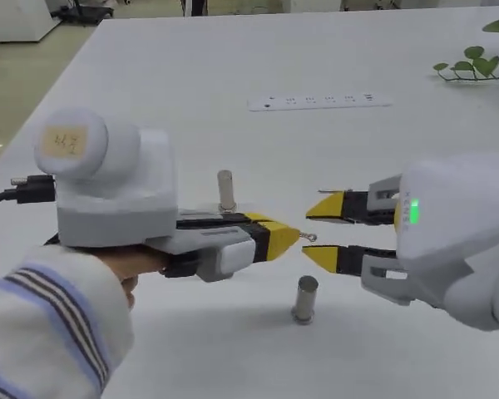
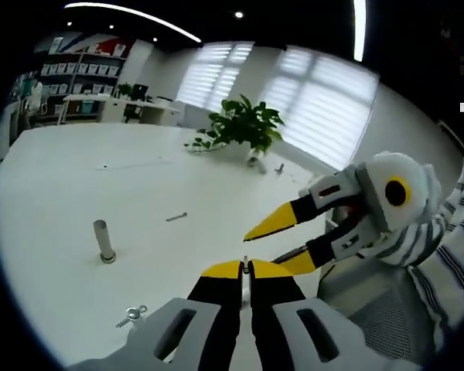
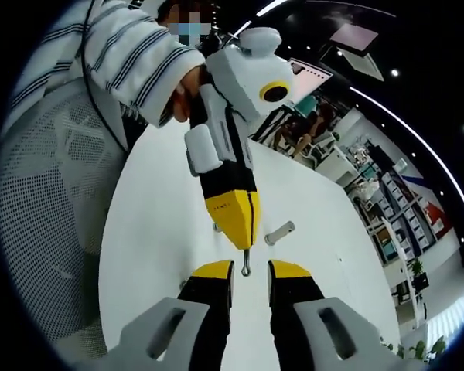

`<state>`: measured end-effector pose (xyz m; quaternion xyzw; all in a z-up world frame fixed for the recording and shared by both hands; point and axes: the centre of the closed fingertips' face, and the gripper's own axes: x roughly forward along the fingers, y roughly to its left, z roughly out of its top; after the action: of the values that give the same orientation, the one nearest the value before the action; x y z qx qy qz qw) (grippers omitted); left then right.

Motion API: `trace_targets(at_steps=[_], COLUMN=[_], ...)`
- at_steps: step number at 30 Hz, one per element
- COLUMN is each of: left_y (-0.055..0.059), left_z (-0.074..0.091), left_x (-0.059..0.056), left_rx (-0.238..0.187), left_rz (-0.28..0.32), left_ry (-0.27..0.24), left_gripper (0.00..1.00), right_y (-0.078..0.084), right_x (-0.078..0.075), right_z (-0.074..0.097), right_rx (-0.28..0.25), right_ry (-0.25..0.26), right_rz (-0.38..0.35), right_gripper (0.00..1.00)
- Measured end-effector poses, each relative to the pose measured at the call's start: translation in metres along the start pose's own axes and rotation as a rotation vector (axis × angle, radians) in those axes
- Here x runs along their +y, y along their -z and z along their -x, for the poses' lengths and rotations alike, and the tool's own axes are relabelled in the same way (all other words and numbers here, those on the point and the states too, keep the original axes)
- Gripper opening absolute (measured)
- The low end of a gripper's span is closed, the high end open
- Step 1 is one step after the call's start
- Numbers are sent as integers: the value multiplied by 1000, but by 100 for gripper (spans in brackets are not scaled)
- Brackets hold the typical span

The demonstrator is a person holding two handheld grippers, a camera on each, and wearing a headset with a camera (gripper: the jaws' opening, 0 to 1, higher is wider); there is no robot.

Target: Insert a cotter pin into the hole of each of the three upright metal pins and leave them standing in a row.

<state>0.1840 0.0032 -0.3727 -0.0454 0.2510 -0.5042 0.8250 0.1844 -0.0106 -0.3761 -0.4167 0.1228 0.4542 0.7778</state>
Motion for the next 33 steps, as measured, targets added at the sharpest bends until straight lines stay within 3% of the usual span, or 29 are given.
trace_targets(at_steps=[1,5,9,16,21,24,33], left_y=[0,-2,-4,-8,-10,-9,-10], left_z=[1,5,11,21,24,24,23], left_x=[0,-2,-2,-6,-10,-14,-28], left_rx=[0,-12,-23,-47,-56,-51,-58], left_rz=[-10,-87,-69,-224,-273,-307,-354], left_ry=[0,12,21,50,70,83,135], left_gripper=[0,0,0,0,0,0,0], right_y=[1,14,19,10,2,-4,-12], right_x=[-1,7,7,11,18,21,26], right_z=[0,-3,-4,0,2,3,0], right_rx=[1,2,-15,-108,-167,-191,-220], right_ry=[2,-63,-81,-168,-265,-297,-330], right_rz=[-7,-157,-195,-353,-455,-481,-504], right_gripper=[13,19,18,22,21,21,16])
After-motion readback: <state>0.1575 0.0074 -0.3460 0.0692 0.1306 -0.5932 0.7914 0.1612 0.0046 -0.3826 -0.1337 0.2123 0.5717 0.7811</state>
